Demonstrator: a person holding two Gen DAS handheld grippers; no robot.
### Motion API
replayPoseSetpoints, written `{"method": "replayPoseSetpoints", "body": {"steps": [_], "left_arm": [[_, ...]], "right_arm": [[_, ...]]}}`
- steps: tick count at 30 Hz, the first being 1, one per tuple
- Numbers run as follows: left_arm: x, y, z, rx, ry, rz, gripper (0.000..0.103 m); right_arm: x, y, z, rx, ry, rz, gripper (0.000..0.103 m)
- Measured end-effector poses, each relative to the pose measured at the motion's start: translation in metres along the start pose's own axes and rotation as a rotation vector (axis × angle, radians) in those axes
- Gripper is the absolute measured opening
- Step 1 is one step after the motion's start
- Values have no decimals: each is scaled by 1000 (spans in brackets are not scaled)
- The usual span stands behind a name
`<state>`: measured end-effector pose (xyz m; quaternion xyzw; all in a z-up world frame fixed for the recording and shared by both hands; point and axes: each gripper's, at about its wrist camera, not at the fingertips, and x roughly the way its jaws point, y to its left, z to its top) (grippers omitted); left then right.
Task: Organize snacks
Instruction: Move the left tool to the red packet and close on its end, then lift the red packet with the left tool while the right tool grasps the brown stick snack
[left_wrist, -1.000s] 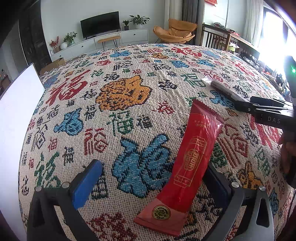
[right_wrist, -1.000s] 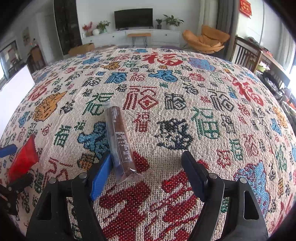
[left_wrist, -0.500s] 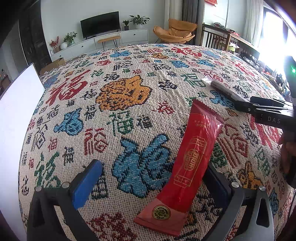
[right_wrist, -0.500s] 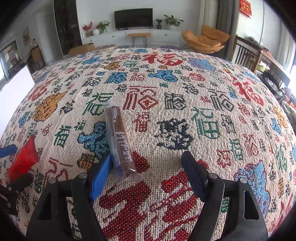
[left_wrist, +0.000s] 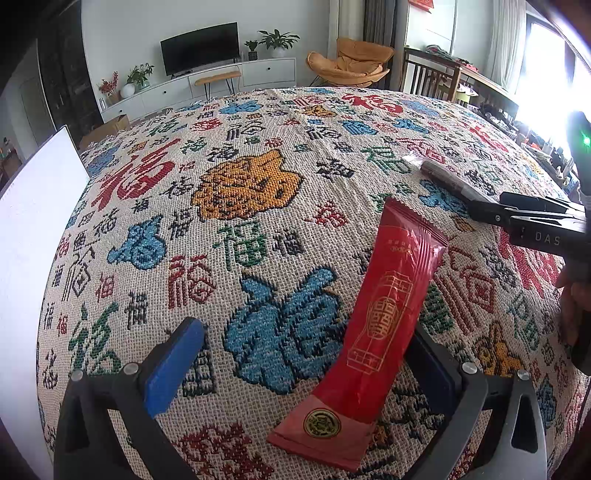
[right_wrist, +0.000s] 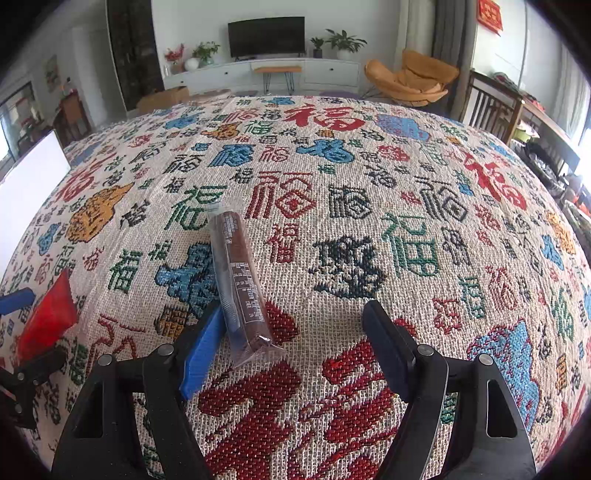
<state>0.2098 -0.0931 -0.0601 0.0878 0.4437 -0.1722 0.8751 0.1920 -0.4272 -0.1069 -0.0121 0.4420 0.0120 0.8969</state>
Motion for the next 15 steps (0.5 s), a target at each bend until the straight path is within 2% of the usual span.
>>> {"method": "replayPoseSetpoints", "body": {"steps": [4, 7, 8, 9, 10, 12, 14, 15], "left_arm": [[1, 2, 1, 6, 28, -13, 103], [5, 4, 12, 52, 145, -53, 103], [6, 7, 17, 44, 188, -74, 103], [5, 9, 19, 24, 200, -89, 103], [4, 13, 20, -15, 204, -115, 103], [2, 17, 23, -92, 204, -146, 101], [1, 13, 22, -95, 204, -107, 89], [0, 9, 20, -82, 198, -86, 82]], "right_arm": [[0, -1, 0, 3, 1, 3, 79], [3, 1, 3, -17, 33, 41, 87], [5, 2, 8, -37, 74, 45, 87], [7, 3, 15, -52, 141, 54, 87], [12, 3, 26, -58, 255, 71, 87], [15, 4, 41, -33, 373, 112, 86], [13, 9, 55, -34, 396, 140, 86], [13, 13, 60, -49, 391, 120, 84]]}}
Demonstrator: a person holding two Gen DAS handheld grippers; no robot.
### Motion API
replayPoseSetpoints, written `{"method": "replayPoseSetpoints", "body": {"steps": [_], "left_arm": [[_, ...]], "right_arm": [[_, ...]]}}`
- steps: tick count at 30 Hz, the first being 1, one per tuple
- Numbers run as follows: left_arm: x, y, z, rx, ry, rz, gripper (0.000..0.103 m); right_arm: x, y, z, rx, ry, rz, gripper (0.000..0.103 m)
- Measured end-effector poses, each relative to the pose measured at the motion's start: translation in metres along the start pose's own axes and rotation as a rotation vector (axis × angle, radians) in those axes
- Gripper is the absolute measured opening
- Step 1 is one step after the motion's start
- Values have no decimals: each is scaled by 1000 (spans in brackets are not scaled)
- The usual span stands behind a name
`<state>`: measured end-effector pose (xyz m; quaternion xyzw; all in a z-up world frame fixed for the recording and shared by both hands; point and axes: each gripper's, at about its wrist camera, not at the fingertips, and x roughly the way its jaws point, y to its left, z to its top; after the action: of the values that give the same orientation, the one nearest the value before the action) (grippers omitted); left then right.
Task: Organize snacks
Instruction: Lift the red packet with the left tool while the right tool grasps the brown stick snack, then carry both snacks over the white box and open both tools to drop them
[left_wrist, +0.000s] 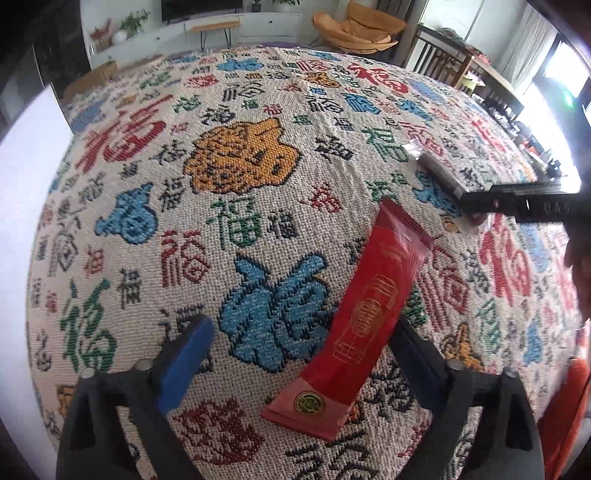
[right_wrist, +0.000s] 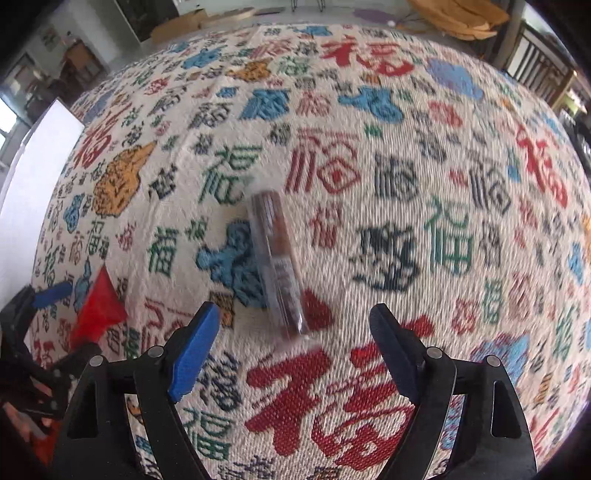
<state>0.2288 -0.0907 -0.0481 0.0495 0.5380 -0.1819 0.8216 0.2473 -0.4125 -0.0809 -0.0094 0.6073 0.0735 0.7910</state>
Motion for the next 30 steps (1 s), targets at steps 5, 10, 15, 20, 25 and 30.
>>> {"method": "replayPoseSetpoints", "body": {"steps": [5, 10, 15, 20, 25, 30], "left_arm": [[-11, -3, -13, -4, -49, -54, 15], [-53, 17, -43, -99, -146, -184, 14], [-131, 48, -78, -202, -288, -292, 14], [-215, 114, -97, -313, -437, -258, 14], [-278, 203, -124, -426, -511, 50, 14], [-280, 257, -145, -478, -430, 388, 54]], "right_arm": [[5, 21, 15, -54, -22, -76, 31], [2, 25, -2, 0, -19, -24, 18], [-39, 41, -24, 52, -91, 164, 18], [-98, 136, -10, -28, -192, 416, 18], [-154, 279, -7, -228, -251, 645, 18], [-153, 393, -16, -348, -232, 754, 26]]}}
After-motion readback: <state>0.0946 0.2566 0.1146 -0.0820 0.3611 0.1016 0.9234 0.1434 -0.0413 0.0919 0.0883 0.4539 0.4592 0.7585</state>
